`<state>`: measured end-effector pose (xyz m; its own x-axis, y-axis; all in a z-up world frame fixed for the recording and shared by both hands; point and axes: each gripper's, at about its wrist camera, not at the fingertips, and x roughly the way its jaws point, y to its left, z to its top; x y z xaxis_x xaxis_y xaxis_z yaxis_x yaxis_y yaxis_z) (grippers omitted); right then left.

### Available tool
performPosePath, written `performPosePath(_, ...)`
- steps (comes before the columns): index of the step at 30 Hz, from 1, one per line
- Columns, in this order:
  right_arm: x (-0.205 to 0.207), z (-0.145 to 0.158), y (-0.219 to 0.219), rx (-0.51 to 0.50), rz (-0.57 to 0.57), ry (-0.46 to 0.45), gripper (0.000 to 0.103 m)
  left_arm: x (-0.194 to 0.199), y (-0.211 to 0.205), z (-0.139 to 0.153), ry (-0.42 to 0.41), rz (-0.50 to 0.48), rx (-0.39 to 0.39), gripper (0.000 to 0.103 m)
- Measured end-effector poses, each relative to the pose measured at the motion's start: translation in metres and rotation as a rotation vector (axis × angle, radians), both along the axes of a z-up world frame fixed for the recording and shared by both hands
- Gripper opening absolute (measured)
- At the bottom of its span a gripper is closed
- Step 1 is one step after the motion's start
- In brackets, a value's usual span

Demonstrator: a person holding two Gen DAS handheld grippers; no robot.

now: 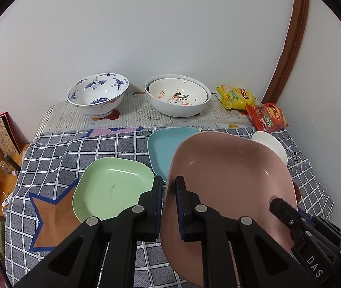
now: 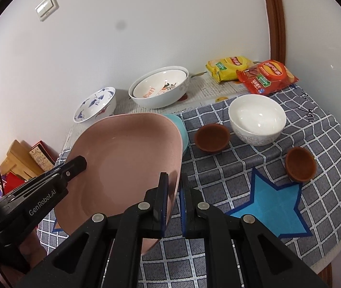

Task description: Organize plates and bowls

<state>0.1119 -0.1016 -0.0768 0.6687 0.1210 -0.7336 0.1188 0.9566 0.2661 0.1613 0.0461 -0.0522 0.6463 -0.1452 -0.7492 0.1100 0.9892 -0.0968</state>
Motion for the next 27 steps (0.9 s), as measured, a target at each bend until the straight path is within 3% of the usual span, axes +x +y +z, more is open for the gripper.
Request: performPosePath(27,-0.003,0.001,0.018,-0.023,-0.009,-0.002,0.009,-0.002,0.009,0.001,-0.009,0.0,0.003,0.011)
